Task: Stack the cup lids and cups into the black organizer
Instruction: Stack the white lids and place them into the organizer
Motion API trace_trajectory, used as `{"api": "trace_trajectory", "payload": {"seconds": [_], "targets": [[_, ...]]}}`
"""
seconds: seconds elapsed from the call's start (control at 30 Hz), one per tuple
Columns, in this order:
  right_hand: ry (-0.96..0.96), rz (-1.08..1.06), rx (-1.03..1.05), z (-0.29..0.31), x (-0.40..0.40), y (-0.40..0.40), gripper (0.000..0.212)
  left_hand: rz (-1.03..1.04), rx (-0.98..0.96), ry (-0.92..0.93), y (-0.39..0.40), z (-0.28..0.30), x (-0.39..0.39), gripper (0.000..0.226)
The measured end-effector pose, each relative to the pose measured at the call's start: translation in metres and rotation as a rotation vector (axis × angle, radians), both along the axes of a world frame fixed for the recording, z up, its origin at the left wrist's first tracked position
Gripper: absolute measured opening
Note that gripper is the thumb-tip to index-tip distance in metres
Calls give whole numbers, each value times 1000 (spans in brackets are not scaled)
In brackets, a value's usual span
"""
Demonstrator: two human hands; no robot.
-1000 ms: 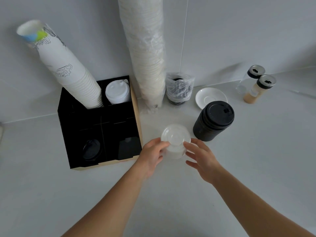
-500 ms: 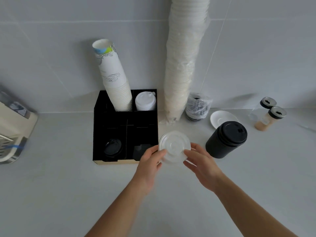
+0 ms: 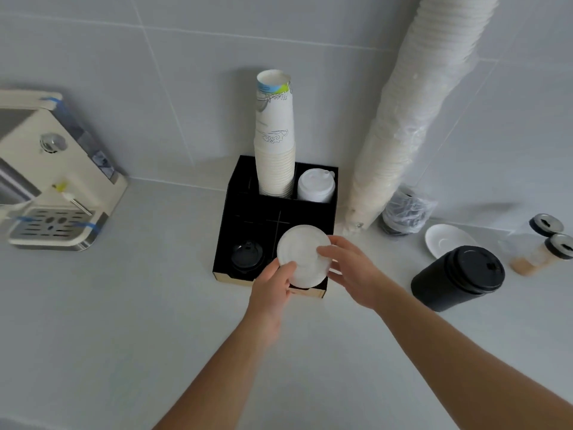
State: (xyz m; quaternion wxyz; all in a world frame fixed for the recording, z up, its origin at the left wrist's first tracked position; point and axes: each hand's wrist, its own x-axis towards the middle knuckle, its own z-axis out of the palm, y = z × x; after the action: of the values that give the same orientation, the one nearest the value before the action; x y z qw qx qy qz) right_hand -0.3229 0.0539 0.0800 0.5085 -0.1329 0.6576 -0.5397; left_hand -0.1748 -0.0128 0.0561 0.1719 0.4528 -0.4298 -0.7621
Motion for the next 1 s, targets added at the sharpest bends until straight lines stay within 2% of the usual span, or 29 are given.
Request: {"api": "trace_trajectory", "payload": {"seconds": [0.1,0.27,0.5,0.73,0.8,0.9,1.0], "targets": [[-5,30,41,-1,0,-15,25,31,61,-2,-7,-9,3,33],[-12,67,129,-8,-5,-34,29,56,181,-14,-17,-23,1,12],[-60,3,253,-19,-14,-60,45,134,255,2,-28,-31,-16,41],[-35,-17,307,-26,-18,-73,47,179,331,-2,-37,-34,-23,46],[-18,-14,318,-29,-20,-75,48,180,333,-9,-40,-37,-26,43],[120,82,357,-32,-21,-77,42,168,301,-50,-43,-42,-31,30],[219,121,414,-39,-21,-77,61,161,275,-95,-45,-44,-35,12]]}}
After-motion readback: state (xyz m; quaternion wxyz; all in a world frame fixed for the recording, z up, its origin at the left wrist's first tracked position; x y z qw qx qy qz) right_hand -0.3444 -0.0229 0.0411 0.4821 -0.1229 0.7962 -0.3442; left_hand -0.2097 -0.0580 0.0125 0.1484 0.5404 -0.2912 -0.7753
